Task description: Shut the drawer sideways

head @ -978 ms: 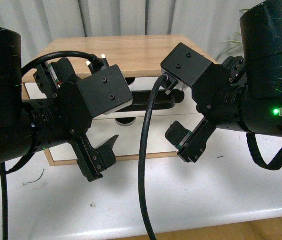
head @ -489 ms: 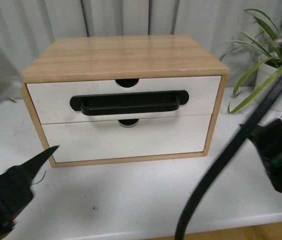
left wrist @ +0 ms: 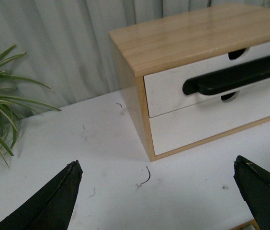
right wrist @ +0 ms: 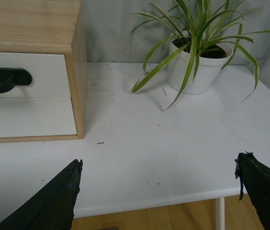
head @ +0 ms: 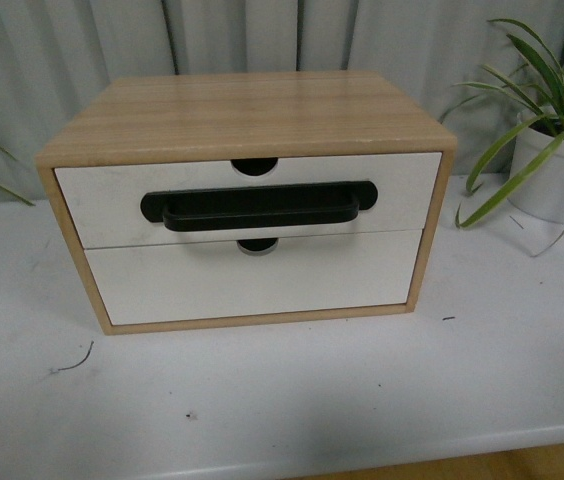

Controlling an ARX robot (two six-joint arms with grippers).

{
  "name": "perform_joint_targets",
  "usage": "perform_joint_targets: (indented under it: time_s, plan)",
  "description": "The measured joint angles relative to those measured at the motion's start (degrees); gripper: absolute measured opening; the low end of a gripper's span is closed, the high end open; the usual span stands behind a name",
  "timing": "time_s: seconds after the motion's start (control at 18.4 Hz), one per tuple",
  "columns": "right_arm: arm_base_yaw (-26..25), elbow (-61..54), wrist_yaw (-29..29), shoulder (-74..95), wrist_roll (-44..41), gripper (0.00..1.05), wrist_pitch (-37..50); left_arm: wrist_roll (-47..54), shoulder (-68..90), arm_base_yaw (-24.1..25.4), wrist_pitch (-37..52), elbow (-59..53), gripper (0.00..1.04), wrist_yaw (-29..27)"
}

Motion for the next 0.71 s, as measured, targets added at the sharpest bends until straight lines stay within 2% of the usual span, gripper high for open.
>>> perform_joint_targets:
  time_s: [0.16, 0.22, 0.27, 0.38, 0.49, 0.6, 0.65, 0.71]
  plan:
    - [0.0, -0.04, -0.07, 0.44, 1.05, 0.98, 0.04, -2.34, 0.15, -0.31, 0.94, -0.22, 0.97, -0.11]
    - [-1.29, -3.23, -3.52, 0.42, 1.29, 0.89, 10.82, -4.28, -0.61, -0.35, 7.74, -2.45, 0.87, -4.92]
    - [-4.22, -7.3, -6.93, -2.89, 1.38, 0.74, 17.18, -6.34, -2.71, -0.2, 9.09, -3.87, 0.73, -8.46]
    - [-7.45, -8.41, -10.12, -6.73, 1.38, 0.52, 15.69, -7.3, -4.2, -0.17, 8.79, -4.85, 0.51, -8.66]
    - [-9.46, -9.27, -12.39, -9.38, 1.4, 0.36, 13.81, -7.89, -6.32, -0.24, 7.06, -4.85, 0.35, -8.66]
    - [-11.89, -10.29, -14.84, -12.87, 1.4, 0.1, 11.34, -7.96, -8.59, -0.24, 4.79, -4.85, 0.09, -8.66]
    - [-12.85, -10.54, -15.67, -14.45, 1.27, 0.01, 10.21, -8.26, -9.42, -0.24, 3.82, -4.85, 0.02, -8.63]
    - [-14.43, -10.82, -17.92, -15.69, 1.51, 0.02, 8.94, -8.13, -10.16, -0.24, 3.08, -4.85, 0.02, -8.66]
